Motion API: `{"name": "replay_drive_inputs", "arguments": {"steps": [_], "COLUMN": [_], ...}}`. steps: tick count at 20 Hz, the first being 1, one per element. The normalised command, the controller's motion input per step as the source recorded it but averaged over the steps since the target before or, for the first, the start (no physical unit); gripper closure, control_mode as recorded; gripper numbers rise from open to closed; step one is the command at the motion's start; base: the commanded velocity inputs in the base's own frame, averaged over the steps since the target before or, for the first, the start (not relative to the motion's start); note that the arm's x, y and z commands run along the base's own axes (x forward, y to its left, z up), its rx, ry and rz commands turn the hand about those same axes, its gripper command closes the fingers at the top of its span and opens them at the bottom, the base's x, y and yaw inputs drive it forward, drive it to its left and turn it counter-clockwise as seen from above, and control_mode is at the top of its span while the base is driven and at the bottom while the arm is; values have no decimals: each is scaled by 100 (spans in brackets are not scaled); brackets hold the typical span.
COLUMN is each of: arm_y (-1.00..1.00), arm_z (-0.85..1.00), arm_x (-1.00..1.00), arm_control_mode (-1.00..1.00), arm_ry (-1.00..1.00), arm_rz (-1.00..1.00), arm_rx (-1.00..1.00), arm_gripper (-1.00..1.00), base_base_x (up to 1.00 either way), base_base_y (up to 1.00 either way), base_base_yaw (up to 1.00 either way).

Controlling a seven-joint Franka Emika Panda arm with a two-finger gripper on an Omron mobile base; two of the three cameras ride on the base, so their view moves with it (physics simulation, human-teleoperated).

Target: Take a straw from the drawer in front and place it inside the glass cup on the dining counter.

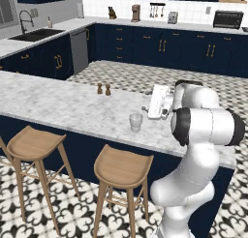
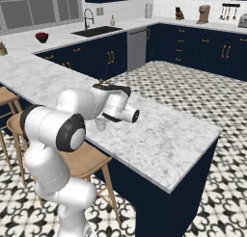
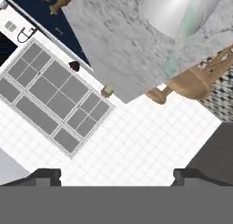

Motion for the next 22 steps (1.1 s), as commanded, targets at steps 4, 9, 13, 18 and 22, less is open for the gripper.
{"name": "replay_drive_inputs", "arguments": {"steps": [4,9,13,18,22], "arm_y": [-86,-50,37,100,83], "arm_z": [40,-12,-18,-81,-96], "arm_x": [-97,-100,-100,-35,0], "arm_control_mode": [-100,-100,-100,-100,-100], "arm_ry": [-39,-28,-18,17,5], "arm_rz": [0,1,4,17,16], "arm_rx": [-83,-100,-100,-100,-64], "arm_gripper": [-100,-100,-100,-100,-100], "base_base_x": [0,0,0,0,0], "base_base_y": [0,0,0,0,0], "base_base_yaw": [0,0,0,0,0]}}
